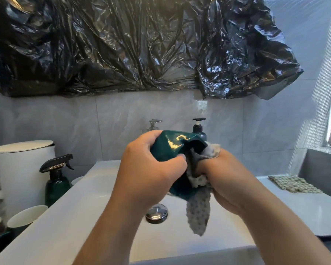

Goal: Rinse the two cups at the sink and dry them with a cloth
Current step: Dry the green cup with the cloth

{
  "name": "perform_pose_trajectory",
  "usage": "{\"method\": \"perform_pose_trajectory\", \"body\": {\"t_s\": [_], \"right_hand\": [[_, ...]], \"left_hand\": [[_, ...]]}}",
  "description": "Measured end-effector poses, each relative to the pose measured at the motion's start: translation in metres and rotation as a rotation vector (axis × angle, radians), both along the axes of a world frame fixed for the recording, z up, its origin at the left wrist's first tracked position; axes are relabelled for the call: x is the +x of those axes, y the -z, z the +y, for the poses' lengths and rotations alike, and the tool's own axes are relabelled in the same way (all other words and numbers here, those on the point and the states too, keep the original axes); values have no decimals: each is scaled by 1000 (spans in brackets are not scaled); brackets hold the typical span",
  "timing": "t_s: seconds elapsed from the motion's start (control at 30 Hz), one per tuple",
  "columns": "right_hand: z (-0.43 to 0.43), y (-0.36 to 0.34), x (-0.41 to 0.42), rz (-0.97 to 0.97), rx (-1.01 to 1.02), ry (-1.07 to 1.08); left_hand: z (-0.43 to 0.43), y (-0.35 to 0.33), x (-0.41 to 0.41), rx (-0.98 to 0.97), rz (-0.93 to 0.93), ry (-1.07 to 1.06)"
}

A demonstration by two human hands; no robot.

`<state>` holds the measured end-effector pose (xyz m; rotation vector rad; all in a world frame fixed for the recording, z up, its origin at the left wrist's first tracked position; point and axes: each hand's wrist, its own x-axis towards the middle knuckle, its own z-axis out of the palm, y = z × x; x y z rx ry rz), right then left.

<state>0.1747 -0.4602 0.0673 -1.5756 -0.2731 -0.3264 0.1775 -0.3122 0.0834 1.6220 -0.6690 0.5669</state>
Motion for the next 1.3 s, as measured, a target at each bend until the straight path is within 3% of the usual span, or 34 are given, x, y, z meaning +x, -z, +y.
{"method": "perform_pose_trajectory", "body": {"t_s": [0.13,0.23,0.3,0.4,0.47,0.6,0.8,0.9,1.0,1.1,1.17,1.23,1.3], "right_hand": [[-16,-9,-14,14,-319,-105],[-21,-17,-28,42,-290,-268],[-9,-15,-26,68,-177,-244],[13,-7,-12,36,-18,-33],[13,-2,-4,-64,2,218],[2,2,-5,-309,-360,667],[3,6,0,-449,-657,837],[6,6,-5,-435,-476,715],[12,4,-7,-395,-182,388],[20,4,1,-87,171,24],[28,4,1,65,289,-113],[32,5,-1,-5,317,-106],[27,10,-1,-108,255,50]], "left_hand": [[6,0,7,27,22,-89],[9,0,9,-66,-19,-152],[7,2,8,-133,-55,-172],[-2,5,0,-189,-119,-133],[-6,6,-4,-100,-138,-94],[-9,4,-6,49,13,6],[-3,1,-2,26,115,97],[-3,1,-2,-20,105,87],[-5,1,-6,-57,-7,34],[-1,1,-4,-140,-82,-2],[0,0,-5,-155,-126,-22],[-4,1,-9,-146,-153,-18],[-11,4,-13,-117,-134,-5]]}}
